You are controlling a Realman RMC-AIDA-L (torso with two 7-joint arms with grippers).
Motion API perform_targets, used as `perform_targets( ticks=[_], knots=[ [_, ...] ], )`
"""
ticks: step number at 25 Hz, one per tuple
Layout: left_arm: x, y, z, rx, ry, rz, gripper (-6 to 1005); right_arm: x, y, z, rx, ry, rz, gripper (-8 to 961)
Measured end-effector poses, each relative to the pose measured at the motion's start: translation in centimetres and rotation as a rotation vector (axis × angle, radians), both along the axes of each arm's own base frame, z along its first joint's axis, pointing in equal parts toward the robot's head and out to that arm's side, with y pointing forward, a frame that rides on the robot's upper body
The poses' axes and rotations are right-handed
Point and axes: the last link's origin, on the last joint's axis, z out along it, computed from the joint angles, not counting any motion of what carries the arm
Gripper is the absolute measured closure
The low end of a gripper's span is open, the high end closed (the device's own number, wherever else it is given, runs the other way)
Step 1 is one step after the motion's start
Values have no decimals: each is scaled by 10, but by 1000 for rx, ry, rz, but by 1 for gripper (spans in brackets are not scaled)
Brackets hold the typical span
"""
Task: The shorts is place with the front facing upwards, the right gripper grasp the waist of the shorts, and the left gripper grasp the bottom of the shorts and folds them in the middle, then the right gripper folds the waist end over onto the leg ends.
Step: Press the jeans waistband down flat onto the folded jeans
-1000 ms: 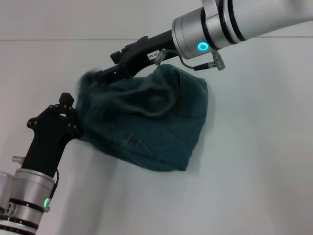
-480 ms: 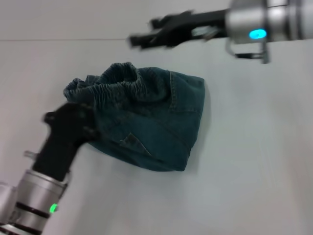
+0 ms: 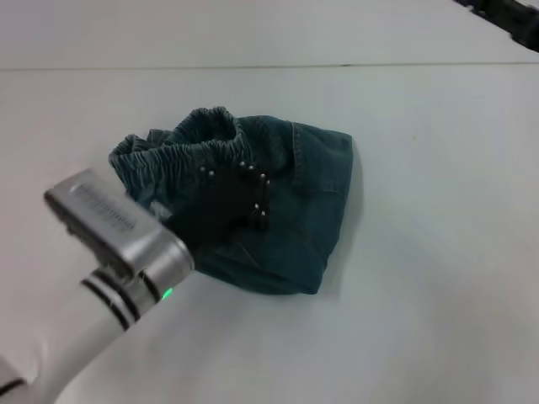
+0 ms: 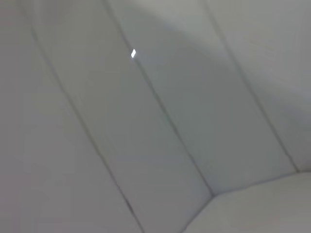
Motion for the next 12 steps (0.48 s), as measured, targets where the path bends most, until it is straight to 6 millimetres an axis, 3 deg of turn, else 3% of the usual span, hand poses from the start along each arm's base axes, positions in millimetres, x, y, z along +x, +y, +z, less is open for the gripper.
perform_targets(
  ticks=[6, 12],
  knots=[
    [-4, 44, 4, 32, 110, 132, 998, 28, -22, -6, -14, 95, -33, 36],
    [-26, 72, 28, 142, 81, 355, 998, 40, -30, -25, -53, 126, -61, 36]
  ],
)
